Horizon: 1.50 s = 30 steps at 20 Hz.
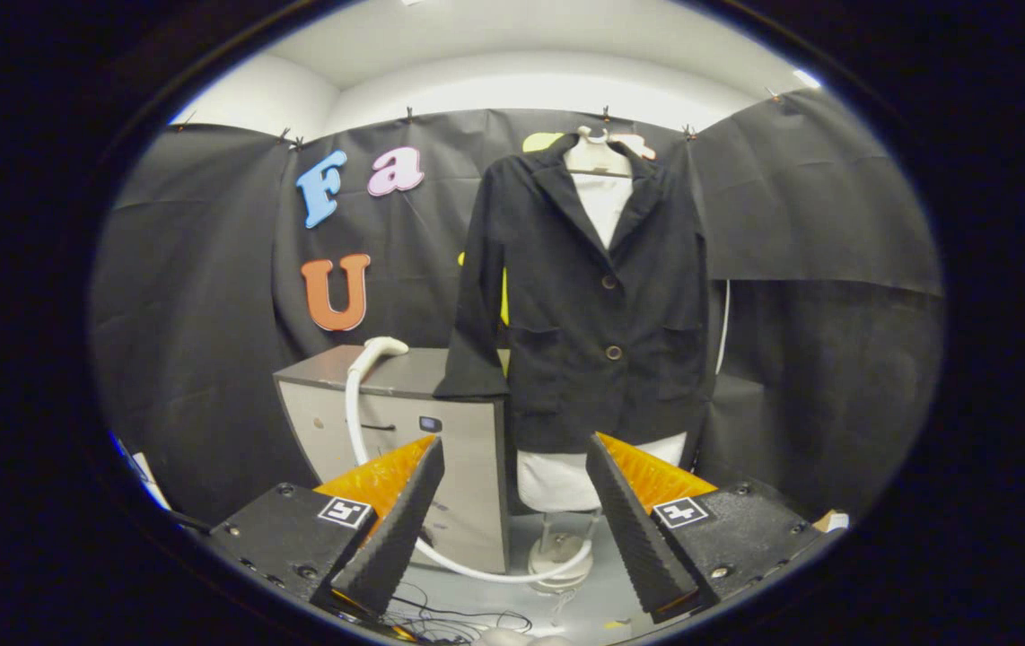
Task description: Iron the clothes twice with a garment steamer, once on the left side and once on the right side.
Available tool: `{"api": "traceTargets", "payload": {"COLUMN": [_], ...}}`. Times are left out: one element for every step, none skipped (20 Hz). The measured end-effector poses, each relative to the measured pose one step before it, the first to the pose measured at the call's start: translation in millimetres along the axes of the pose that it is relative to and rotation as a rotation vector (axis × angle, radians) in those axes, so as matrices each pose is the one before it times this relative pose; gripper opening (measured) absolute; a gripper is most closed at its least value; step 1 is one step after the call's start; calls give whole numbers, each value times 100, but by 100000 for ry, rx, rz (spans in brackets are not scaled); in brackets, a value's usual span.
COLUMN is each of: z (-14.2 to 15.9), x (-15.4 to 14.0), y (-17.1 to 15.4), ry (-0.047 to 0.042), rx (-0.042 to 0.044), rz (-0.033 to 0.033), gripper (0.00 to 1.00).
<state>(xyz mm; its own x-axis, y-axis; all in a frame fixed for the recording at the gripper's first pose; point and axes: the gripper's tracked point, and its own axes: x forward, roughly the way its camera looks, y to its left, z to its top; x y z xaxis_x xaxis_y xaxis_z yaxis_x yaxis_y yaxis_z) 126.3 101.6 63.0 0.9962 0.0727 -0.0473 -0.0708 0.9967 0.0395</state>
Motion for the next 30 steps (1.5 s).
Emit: {"api": "traceTargets", "payload": {"z": [1014,1124,955,740,733,475,595,379,464,255,212,-200,84,160,-247,-327,-335,-281,-320,-405,-200,-224,-192,-238,68,-362,-460,-280,-265,433], "x": [1601,1811,1796,2001,2003,2076,1999,2263,2163,2109,2174,2096,2010,2237,1972,1853,1899,1745,1654,1741,1452,1446,1277,1049,1022,755,708,807,352,154], "y": [1261,1209,1173,1260,1315,1408,1323,1396,1321,1368,1298,1234,1304,1061,1025,933,799,642,525,594,452,443,376,127,98,138,-69,68,12,-53], "ry": [-522,-367,-115,185,430,986,394,1458,762,1830,1822,2857,2104,1692,3959,2622,3275,2971,2936,3143,2354,2667,2644,2140,1372,1734,2533,2226,1756,-2133], "rx": [968,706,284,323,199,-44,50,-426,-97,-103,-351,-131,-120,116,-252,141,145,98,-104,-557,-125,-398,-725,-830,-934,-619,-719,80,561,-590], "rz": [1870,1543,1460,988,1443,1641,1440,1374,1501,1617,1283,1164,1497,607,619,1115,72,406,-429,-213,530,-593,-602,-806,-886,-1049,-1016,-763,-652,-1115], "gripper": [99,99,99,99,99,99,99,99,99,99,99,99,99,99,99,99,99,99,99,99,99,99,98,97,96,95,93,92,90,86]}}
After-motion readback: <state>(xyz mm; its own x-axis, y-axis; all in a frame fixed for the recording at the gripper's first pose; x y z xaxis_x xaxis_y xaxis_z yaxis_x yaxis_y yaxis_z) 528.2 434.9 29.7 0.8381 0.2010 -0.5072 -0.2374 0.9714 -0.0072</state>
